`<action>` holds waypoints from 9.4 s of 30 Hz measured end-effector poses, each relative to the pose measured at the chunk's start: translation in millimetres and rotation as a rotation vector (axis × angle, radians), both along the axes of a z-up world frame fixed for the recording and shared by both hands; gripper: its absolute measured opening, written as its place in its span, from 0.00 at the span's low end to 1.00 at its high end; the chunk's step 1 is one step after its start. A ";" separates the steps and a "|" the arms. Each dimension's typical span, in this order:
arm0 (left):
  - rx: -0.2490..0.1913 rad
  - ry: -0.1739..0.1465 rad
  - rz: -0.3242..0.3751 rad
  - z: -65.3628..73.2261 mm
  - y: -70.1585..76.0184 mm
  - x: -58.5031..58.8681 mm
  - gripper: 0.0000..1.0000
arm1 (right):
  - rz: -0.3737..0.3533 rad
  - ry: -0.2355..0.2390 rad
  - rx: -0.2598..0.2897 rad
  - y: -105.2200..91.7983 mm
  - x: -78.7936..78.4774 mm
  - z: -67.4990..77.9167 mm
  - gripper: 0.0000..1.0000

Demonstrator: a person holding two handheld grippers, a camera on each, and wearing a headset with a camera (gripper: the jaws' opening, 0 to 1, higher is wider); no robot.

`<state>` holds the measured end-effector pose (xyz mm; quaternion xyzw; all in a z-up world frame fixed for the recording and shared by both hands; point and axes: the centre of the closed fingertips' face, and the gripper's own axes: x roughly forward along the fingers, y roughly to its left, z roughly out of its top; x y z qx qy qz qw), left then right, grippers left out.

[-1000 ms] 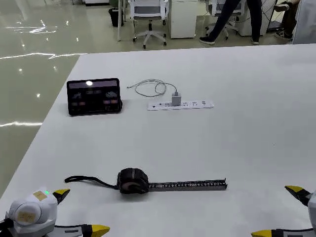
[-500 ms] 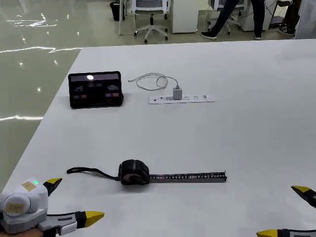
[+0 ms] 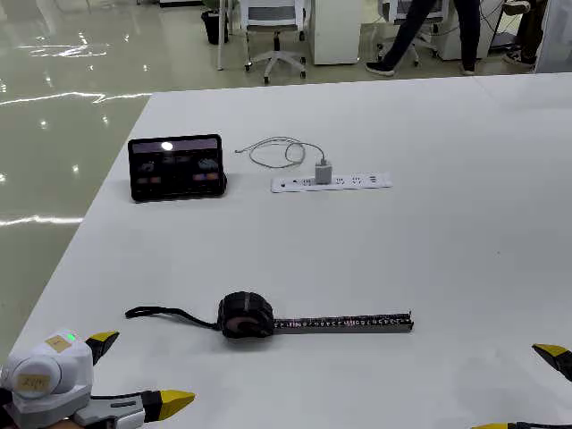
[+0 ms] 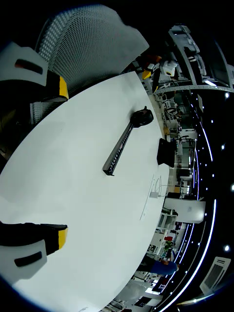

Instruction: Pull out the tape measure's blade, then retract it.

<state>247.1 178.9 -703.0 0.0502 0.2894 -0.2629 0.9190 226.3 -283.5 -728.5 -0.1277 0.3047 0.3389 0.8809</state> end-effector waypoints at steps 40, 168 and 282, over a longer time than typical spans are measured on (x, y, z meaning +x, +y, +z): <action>0.053 -0.061 0.098 9.8 -36.2 65.9 1.00 | 0.161 -0.056 -0.086 29.0 47.0 30.4 1.00; -0.069 0.027 0.458 -56.1 -102.5 116.2 0.69 | 0.711 0.280 -0.593 91.5 120.8 -69.3 0.12; -0.022 0.074 0.446 -60.4 -99.4 115.8 0.62 | 0.670 0.261 -0.499 135.9 120.1 -68.3 0.11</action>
